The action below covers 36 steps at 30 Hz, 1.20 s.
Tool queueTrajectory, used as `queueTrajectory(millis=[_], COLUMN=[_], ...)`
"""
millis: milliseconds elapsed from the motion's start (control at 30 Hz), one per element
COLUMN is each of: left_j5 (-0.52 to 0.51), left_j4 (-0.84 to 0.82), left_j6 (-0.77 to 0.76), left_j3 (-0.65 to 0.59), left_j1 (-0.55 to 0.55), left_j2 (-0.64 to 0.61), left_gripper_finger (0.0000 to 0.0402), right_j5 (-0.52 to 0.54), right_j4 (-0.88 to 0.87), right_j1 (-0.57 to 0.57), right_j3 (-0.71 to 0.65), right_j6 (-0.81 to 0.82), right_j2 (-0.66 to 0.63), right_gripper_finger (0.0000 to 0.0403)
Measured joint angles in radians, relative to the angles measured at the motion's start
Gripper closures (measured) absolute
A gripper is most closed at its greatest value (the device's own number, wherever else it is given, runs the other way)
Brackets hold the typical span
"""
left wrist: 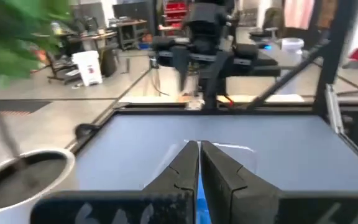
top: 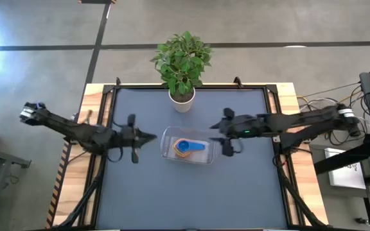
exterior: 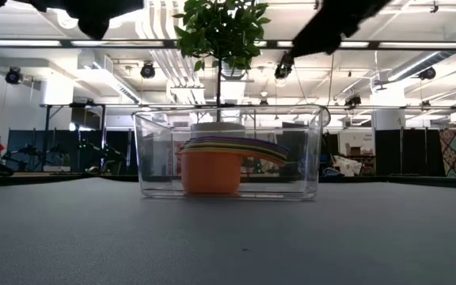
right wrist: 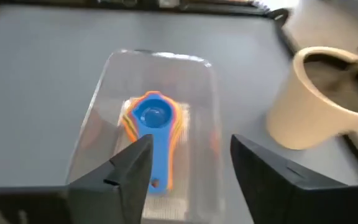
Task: Nest measuring cups in basket
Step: Return to Home Position
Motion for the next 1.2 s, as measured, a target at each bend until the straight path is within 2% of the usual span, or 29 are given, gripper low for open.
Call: queueTrajectory(millis=[100,200,267,533,633,767,900,1000,1100,1200], left_j5=[0.084,0.18,0.202,0.202,0.155,0.152,0.151,0.152,0.164,0.191], left_j4=[-0.095,-0.118,-0.122,-0.167,-0.168,-0.168,-0.131,-0.014,0.107,0.195], left_j6=[-0.001,0.001,0.023,0.138,0.137,0.11,0.075,0.071,0.062,0.045], left_j3=[0.0,0.0,0.0,-0.012,-0.045,-0.103,-0.18,-0.262,-0.356,-0.444], left_j1=[0.075,0.138,0.165,0.224,0.247,0.269,0.275,0.274,0.274,0.274], left_j2=[-0.128,-0.218,-0.259,-0.37,-0.41,-0.465,-0.534,-0.585,-0.626,-0.663], left_gripper_finger=[0.0402,0.0402,0.0402,0.0402,0.0402,0.0402,0.0402,0.0402,0.0402,0.0402], right_j5=[0.008,0.005,0.005,-0.005,-0.038,-0.073,-0.075,-0.104,-0.215,-0.372], right_j4=[0.042,0.081,0.101,0.108,0.105,0.114,0.184,0.282,0.247,0.307], right_j1=[0.001,0.003,0.003,0.002,0.002,0.002,0.002,0.002,0.002,0.002], right_j3=[-0.106,-0.197,-0.253,-0.397,-0.431,-0.446,-0.475,-0.488,-0.526,-0.58], right_j6=[0.0,-0.001,-0.014,-0.056,-0.091,-0.1,-0.062,-0.045,-0.074,-0.116], right_j2=[-0.159,-0.319,-0.425,-0.785,-0.903,-1.041,-1.077,-1.042,-1.019,-1.025], right_gripper_finger=[0.0228,0.0252,0.0268,0.0333,0.0356,0.0378,0.0392,0.0394,0.0394,0.0394])
